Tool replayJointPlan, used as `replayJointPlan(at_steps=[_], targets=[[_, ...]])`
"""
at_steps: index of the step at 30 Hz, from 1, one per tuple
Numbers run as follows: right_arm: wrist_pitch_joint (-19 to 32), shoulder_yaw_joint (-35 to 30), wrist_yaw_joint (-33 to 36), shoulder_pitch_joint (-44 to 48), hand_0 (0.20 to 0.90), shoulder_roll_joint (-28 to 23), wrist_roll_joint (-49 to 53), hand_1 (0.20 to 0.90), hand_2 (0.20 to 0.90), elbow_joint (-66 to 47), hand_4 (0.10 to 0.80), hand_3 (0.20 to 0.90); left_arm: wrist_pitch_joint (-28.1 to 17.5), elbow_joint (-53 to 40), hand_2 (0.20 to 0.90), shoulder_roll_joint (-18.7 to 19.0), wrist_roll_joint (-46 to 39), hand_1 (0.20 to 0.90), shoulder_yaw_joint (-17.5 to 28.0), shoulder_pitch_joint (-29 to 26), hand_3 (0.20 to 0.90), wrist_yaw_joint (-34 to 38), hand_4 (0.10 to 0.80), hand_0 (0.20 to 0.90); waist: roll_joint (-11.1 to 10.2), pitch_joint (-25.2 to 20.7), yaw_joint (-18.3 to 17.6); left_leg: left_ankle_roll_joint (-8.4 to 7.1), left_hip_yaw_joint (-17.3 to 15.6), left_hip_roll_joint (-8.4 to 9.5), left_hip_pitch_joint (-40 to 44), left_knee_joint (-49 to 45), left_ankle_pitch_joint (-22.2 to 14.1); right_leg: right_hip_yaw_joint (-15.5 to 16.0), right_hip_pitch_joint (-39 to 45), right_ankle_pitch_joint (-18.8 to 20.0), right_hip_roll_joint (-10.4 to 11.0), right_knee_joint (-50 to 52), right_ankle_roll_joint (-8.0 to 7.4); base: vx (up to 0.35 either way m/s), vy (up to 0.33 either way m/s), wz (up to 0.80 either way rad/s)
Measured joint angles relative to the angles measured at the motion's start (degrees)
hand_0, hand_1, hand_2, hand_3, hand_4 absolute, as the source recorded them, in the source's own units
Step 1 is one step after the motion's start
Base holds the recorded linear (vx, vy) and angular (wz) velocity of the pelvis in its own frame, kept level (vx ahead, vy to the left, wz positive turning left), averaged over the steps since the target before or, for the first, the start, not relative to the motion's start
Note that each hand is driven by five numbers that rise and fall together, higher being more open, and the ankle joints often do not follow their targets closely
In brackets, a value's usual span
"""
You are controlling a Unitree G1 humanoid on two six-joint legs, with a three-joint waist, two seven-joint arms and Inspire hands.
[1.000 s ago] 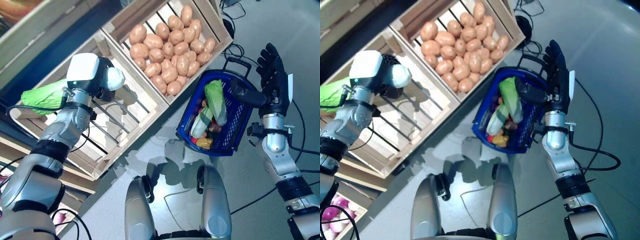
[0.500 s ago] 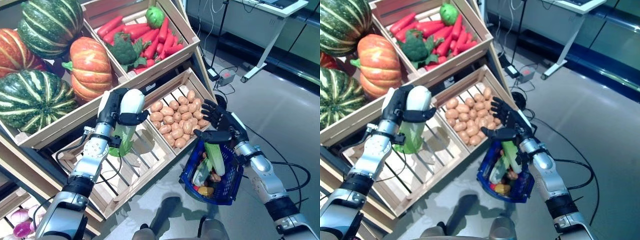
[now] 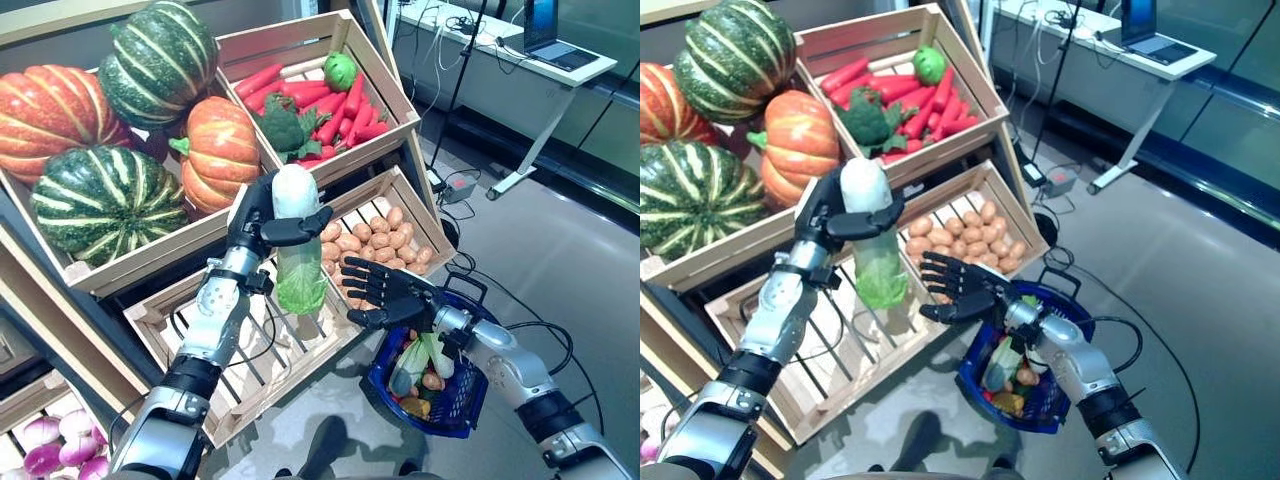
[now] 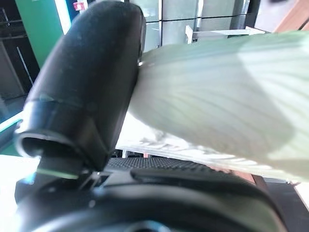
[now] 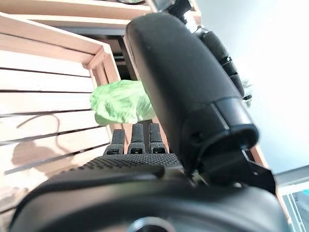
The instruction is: Put vegetables into the basket
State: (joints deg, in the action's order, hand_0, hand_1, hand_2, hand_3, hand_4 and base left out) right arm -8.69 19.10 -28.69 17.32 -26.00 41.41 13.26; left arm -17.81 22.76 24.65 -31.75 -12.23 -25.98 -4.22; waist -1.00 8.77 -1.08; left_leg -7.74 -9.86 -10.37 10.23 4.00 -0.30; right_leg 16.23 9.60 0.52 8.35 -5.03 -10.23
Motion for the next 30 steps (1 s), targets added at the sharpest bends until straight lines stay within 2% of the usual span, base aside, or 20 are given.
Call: replayJointPlan(at_steps=[9,21,30], targets=[[-0.15,1.82,0.07,0.49,0.9,2.03,-0.02,0.9,0.9,0.01,0.8,0.9,1.32,-0.06,0.3,-1.21,-2.36,0.3,0.05,2.49,0.3,-0.16,0.4,0.3,-1.83,-1.18,0.7,0.21,0.44,0.31,1.15,0.55,0.81,-0.03,1.07,0.22,0.19,-0.01,-0.05,0.021,-0.016,0.02],[-0.27,2.2,1.86,0.49,0.9,1.91,-0.26,0.9,0.9,0.01,0.8,0.9,3.06,-0.1,0.3,-1.62,-3.01,0.3,0.08,2.65,0.3,-1.21,0.4,0.3,-1.68,-1.29,0.86,0.21,1.46,0.36,1.19,0.59,1.34,-0.05,1.73,0.34,0.18,-0.01,0.06,0.023,0.0,0.04],[-0.95,3.26,3.18,0.98,0.9,2.4,-0.29,0.9,0.9,1.81,0.8,0.9,4.88,-0.12,0.3,-2.39,-5.06,0.3,-0.42,3.48,0.3,-1.8,0.4,0.3,-1.64,-1.34,2.29,0.28,1.94,0.41,1.25,0.6,1.62,0.0,2.11,0.34,0.22,-0.01,0.06,0.011,0.003,0.02]])
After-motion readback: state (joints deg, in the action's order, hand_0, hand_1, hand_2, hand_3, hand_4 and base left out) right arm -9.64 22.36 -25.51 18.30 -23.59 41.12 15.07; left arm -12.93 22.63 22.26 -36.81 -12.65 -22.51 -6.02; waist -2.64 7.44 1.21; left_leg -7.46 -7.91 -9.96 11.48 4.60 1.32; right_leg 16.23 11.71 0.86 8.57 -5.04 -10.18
